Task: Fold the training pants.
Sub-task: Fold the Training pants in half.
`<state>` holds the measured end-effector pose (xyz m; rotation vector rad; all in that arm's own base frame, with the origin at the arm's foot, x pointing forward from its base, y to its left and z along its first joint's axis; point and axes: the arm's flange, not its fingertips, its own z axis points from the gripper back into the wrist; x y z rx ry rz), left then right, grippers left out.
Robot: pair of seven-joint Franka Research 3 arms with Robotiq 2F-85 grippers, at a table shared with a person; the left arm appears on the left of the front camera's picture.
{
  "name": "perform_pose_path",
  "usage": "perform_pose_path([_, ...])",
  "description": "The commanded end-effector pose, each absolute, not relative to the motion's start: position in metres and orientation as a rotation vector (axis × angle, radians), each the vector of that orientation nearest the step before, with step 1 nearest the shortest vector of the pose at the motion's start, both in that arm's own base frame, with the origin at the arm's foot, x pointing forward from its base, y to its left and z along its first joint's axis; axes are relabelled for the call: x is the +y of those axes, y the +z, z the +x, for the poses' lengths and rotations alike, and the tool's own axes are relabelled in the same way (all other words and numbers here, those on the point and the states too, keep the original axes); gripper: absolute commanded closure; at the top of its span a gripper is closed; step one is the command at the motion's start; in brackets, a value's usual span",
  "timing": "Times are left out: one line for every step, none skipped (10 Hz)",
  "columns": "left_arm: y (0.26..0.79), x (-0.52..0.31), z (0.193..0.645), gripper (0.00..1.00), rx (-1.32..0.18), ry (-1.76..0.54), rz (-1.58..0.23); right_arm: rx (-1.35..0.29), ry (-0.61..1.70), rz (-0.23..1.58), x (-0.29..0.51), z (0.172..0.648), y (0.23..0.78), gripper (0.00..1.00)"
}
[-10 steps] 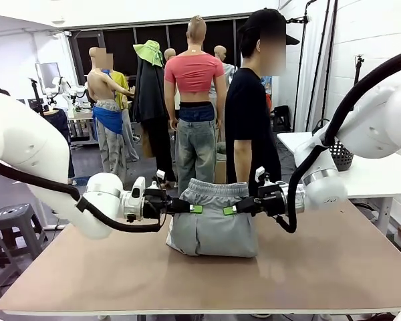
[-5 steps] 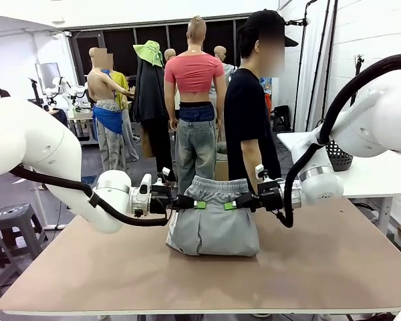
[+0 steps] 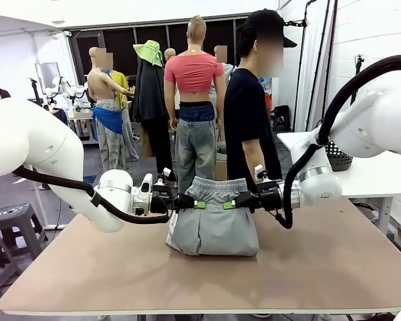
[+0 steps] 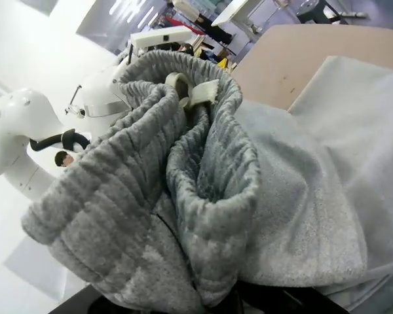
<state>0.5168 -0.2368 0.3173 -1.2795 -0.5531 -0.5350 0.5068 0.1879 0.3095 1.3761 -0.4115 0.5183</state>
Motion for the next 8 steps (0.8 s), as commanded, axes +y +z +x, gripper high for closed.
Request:
perform_pose_path([0.320,-0.229,0.553,1.00,-0.480,-0.419,-1.210,-0.325,0.436,1.391,0.186,0.532,0.303,1.00])
perform_pose_path([0.312,-0.224,0.562,1.00,-0.458,-0.363,-1.198,-0.278,0.370,1.391,0.184,0.538,0.295,1.00])
perform_pose_path([0.301,-0.218,0.573,1.00,-0.440,-0.325,-1.188,-0.274,0.360,1.373,0.185,0.546,0.290,1.00])
perform_pose_path([0.292,-0.214,0.582,1.00,-0.423,-0.291,-1.179,-0.261,0.327,1.364,0.184,0.552,0.285,1.00])
perform_pose_path([0.282,-0.211,0.586,1.00,-0.414,-0.266,-1.179,-0.245,0.292,1.349,0.181,0.556,0.275,1.00])
perform_pose_path([0.275,-0.209,0.589,1.00,-0.402,-0.251,-1.180,-0.228,0.260,1.342,0.180,0.561,0.263,1.00])
perform_pose_path([0.265,-0.208,0.591,1.00,-0.404,-0.231,-1.177,-0.220,0.229,1.329,0.179,0.564,0.252,1.00])
perform_pose_path([0.260,-0.206,0.595,1.00,-0.419,-0.221,-1.178,-0.213,0.213,1.315,0.180,0.570,0.244,1.00])
